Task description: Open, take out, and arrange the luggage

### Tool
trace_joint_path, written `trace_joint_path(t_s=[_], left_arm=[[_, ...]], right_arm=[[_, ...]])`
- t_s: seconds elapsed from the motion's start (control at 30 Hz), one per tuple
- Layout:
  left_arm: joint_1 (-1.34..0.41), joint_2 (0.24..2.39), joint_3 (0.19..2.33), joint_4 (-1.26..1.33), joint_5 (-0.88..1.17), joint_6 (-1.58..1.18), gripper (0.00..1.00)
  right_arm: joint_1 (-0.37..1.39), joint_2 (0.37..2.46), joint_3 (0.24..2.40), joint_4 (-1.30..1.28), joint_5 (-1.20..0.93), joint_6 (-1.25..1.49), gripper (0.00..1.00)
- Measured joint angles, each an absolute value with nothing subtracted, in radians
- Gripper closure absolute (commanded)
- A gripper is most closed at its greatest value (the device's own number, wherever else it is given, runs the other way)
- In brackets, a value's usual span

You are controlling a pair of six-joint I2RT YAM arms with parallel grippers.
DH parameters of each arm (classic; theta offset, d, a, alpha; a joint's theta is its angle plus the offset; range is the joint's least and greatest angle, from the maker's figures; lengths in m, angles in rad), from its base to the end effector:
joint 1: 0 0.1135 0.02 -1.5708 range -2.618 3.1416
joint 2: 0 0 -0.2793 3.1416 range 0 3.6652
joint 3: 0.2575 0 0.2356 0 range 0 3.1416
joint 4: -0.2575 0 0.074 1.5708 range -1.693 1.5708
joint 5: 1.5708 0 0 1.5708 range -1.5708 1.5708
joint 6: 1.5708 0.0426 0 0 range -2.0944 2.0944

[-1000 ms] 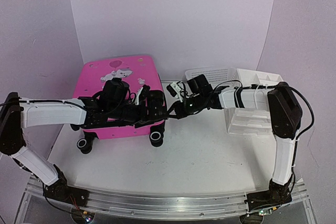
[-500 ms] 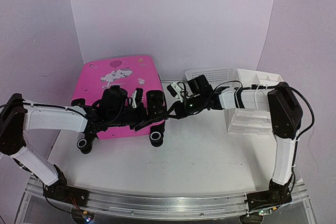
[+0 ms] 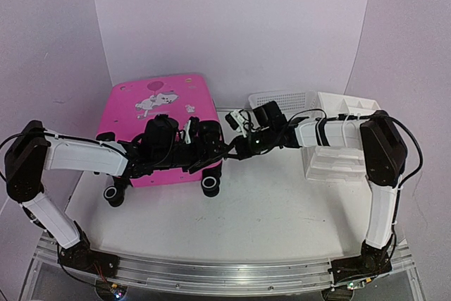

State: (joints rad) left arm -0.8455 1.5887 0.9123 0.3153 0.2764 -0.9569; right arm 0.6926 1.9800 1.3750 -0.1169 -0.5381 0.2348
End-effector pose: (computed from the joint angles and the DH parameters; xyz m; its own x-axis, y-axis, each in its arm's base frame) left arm 0.2220 -0.2680 0.2563 -0.8619 -0.2132 -0.4601 0.3207 0.4737 -0.8202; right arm 0.3213 0.2950 0.2164 -0.6910 -0.3138 -0.6512 -0.7028 0.5020 0.5040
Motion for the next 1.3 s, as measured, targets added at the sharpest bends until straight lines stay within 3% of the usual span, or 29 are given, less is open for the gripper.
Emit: trace_joint_path(t_s=[0.3,0.6,0.97,1.03,1.13,1.3], left_arm=[[-0.845,1.559,0.912,0.278,0.263,-0.901,0.39],[-0.836,1.509,0.912,0.253,0.254,-0.915,0.47],[-0.817,1.454,0.95,0.041,0.27,-0.812,0.42],[-0.807,1.454,0.96,0.015,0.29,-0.798,0.33],[-0.796,1.454,0.965,-0.017,0.323,-0.776,0.12],[-0.79,1.424,1.012,-0.215,0.315,-0.698,0.03]], right_arm=[[0.716,1.947,1.308,-0.038,-0.499,0.279,1.0],[0.802,1.882,1.139,0.171,-0.269,0.339,1.0],[0.95,1.883,0.977,0.498,-0.025,0.303,1.0],[0.961,1.898,0.976,0.533,-0.011,0.303,1.0],[0.973,1.932,0.975,0.599,-0.006,0.305,1.0],[0.986,1.942,0.967,0.646,0.007,0.307,1.0]])
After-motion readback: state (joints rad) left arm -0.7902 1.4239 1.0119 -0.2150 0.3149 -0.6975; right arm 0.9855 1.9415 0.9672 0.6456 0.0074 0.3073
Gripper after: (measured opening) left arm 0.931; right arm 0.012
